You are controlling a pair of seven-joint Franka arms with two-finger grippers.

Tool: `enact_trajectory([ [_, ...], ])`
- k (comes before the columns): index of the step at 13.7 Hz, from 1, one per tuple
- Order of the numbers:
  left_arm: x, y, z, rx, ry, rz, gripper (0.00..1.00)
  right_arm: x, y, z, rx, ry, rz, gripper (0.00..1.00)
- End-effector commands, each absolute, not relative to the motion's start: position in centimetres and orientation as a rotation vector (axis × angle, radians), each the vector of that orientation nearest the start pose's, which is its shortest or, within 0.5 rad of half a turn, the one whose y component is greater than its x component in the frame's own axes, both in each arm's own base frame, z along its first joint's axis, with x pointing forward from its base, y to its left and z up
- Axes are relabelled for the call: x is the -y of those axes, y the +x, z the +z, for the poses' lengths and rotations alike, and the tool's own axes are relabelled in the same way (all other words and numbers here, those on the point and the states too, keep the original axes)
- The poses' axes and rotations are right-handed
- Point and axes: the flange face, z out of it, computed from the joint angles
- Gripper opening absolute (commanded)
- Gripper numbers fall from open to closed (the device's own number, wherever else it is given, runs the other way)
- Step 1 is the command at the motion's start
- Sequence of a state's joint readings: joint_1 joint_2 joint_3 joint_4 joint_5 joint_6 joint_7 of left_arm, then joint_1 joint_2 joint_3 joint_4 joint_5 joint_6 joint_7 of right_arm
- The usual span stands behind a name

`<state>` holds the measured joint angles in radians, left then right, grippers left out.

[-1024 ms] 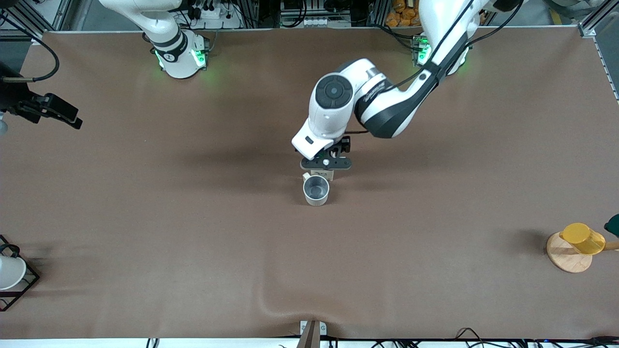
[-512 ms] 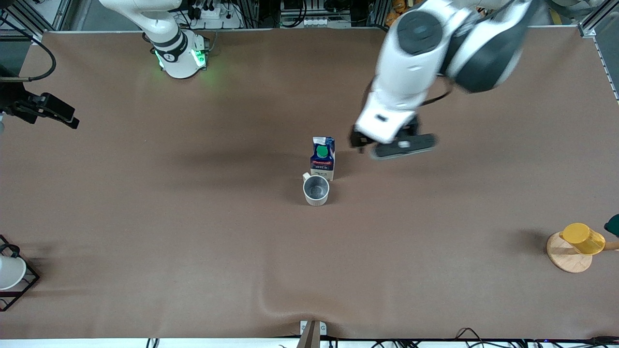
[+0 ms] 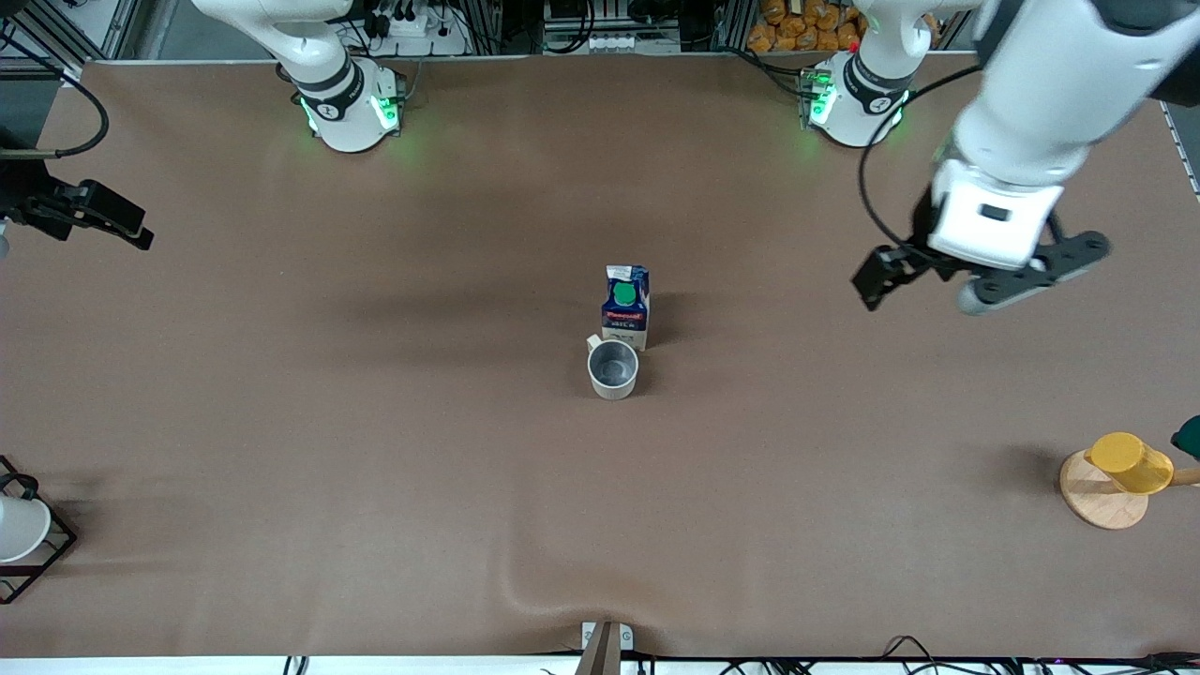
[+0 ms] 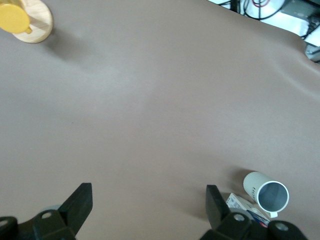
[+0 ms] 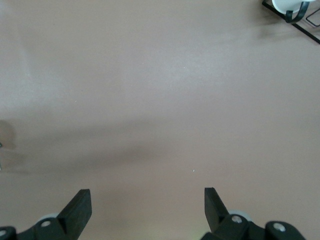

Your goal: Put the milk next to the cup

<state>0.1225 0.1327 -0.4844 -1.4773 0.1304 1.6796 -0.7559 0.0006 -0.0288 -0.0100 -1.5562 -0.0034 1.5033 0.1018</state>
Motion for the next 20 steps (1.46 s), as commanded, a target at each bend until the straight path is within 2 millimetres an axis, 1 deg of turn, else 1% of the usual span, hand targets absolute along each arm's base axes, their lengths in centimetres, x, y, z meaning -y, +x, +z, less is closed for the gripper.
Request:
enact_trajectory([
  [1, 15.5, 56.5, 61.6, 0.569, -3.067, -0.137, 1.0, 1.9, 53.8, 64.4, -0.147, -3.136, 0.027, 1.0],
  [2, 14.0, 56.7, 61.6, 0.535, -3.062, -0.123, 1.0, 2.0, 53.7, 64.6, -0.149, -3.135, 0.019, 1.0],
  [3, 11.9, 56.7, 61.7, 0.491, -3.056, -0.1, 1.0, 1.9, 53.8, 64.5, -0.149, -3.133, 0.022, 1.0],
  [4, 10.5, 56.6, 61.4, 0.43, -3.063, -0.079, 1.0, 2.0, 53.7, 64.6, -0.151, -3.133, 0.019, 1.0],
  [6, 6.8, 56.5, 61.5, 0.375, -3.11, -0.054, 1.0, 2.0, 53.7, 64.7, -0.151, -3.135, 0.017, 1.0],
  [7, 5.7, 56.4, 61.5, 0.329, -3.122, -0.048, 1.0, 2.1, 53.7, 64.7, -0.154, -3.136, 0.017, 1.0],
  [8, 5.1, 56.4, 61.7, 0.274, -3.126, -0.053, 1.0, 2.2, 53.7, 64.7, -0.154, -3.137, 0.017, 1.0],
  [9, 5.0, 56.3, 61.9, 0.214, -3.13, -0.057, 1.0, 2.1, 53.7, 64.7, -0.149, -3.136, 0.017, 1.0],
  [10, 4.7, 56.4, 62.0, 0.194, -3.13, -0.062, 1.0, 2.0, 53.7, 64.7, -0.149, -3.136, 0.017, 1.0],
  [13, 4.5, 55.8, 63.1, 0.194, -3.117, -0.043, 1.0, 1.9, 53.8, 64.6, -0.146, -3.135, 0.019, 1.0],
  [18, 4.6, 55.4, 63.5, 0.19, -3.127, -0.019, 1.0, 1.8, 53.8, 64.5, -0.146, -3.132, 0.022, 1.0],
  [20, 5.0, 55.1, 63.6, 0.178, -3.125, -0.005, 1.0, 1.9, 53.8, 64.6, -0.146, -3.133, 0.019, 1.0],
])
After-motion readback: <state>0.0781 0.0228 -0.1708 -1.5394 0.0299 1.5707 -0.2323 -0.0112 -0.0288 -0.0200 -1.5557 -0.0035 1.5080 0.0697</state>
